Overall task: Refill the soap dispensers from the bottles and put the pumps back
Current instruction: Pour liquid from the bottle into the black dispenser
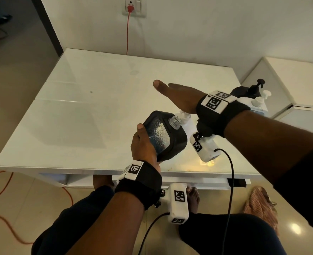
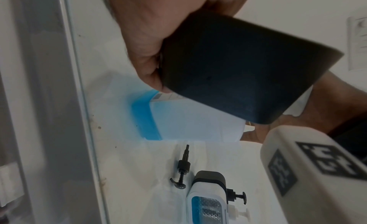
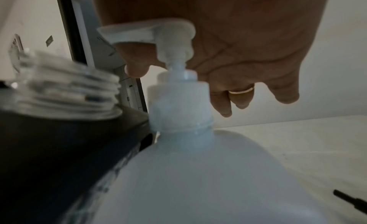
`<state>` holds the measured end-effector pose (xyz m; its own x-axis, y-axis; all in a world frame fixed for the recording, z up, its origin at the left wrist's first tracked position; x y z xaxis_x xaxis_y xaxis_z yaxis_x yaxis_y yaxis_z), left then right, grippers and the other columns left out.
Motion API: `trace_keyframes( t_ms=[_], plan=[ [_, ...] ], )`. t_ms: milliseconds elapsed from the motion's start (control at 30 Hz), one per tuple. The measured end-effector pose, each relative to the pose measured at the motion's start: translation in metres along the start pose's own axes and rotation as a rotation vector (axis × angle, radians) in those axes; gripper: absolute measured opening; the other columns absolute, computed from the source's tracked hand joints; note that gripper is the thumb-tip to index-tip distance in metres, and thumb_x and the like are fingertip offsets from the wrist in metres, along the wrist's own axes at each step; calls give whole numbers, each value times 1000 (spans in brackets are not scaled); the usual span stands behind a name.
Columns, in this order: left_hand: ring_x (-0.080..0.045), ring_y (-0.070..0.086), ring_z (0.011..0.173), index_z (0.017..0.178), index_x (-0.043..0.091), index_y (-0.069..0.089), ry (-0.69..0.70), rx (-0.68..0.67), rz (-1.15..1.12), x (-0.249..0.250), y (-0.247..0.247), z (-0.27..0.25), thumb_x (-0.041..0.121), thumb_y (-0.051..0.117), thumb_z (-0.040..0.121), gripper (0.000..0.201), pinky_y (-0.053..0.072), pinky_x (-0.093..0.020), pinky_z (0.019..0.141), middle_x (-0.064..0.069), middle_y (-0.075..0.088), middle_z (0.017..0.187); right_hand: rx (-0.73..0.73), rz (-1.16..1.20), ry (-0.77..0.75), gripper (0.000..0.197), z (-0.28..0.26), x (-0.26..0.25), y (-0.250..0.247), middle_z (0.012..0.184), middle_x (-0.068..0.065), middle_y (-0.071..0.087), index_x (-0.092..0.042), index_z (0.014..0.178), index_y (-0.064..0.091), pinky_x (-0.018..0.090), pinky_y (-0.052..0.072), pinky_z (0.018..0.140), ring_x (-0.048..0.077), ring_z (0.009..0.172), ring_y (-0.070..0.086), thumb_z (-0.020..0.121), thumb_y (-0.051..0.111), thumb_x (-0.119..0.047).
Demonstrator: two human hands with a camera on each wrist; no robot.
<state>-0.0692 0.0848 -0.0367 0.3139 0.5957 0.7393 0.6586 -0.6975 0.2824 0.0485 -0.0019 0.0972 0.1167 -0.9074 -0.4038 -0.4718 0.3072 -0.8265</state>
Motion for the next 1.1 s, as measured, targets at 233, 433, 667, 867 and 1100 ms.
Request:
trace_keyframes(
  t_ms=[233, 433, 667, 867, 1100],
  plan=[
    [-36, 66, 115, 98, 43, 63, -7, -2, -14, 0, -1, -2, 81, 41, 89, 45, 56, -60, 100, -5, 68, 128, 6, -16, 21, 72, -5, -5, 5, 60, 2, 30, -18, 65, 23, 38, 30, 65, 21, 59, 30, 88, 15, -86],
    [-36, 67, 115, 98, 43, 64, -8, -6, -14, 0, -1, -1, 83, 42, 89, 46, 56, -59, 100, -5, 69, 128, -11, -25, -38, 69, -5, -6, 5, 62, 2, 29, -19, 68, 23, 38, 30, 68, 20, 60, 29, 89, 14, -84],
    [-34, 67, 112, 110, 41, 64, -60, -17, -60, 0, 0, -1, 72, 40, 100, 41, 59, -60, 94, -4, 69, 126, 13, -17, -26, 106, -1, 0, 7, 94, 13, 65, -1, 114, 63, 44, 42, 93, 26, 85, 53, 84, 11, -89],
    [-36, 64, 116, 115, 41, 59, -74, -13, -49, 4, -1, -5, 71, 39, 102, 38, 58, -59, 96, -6, 65, 129, -9, -26, -23, 131, -1, -2, 10, 148, 5, 52, -18, 147, 47, 50, 29, 116, 30, 134, 46, 59, 1, -104],
    [-35, 65, 116, 104, 40, 61, -71, -14, -50, 2, -1, -1, 70, 40, 102, 37, 56, -59, 100, -6, 66, 128, -8, -17, -9, 111, 3, -3, 9, 107, -4, 55, -29, 99, 54, 54, 30, 115, 27, 107, 45, 46, -1, -110]
  ],
)
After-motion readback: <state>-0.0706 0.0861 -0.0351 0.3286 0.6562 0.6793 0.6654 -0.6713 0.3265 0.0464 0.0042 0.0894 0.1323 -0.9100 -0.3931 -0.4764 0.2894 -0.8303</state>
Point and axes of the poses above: each hand's wrist, its own z-axis towards the middle knuckle, its own y-axis out of the palm, x = y × z, the point moved 1 cm from there along z, towards the middle knuckle
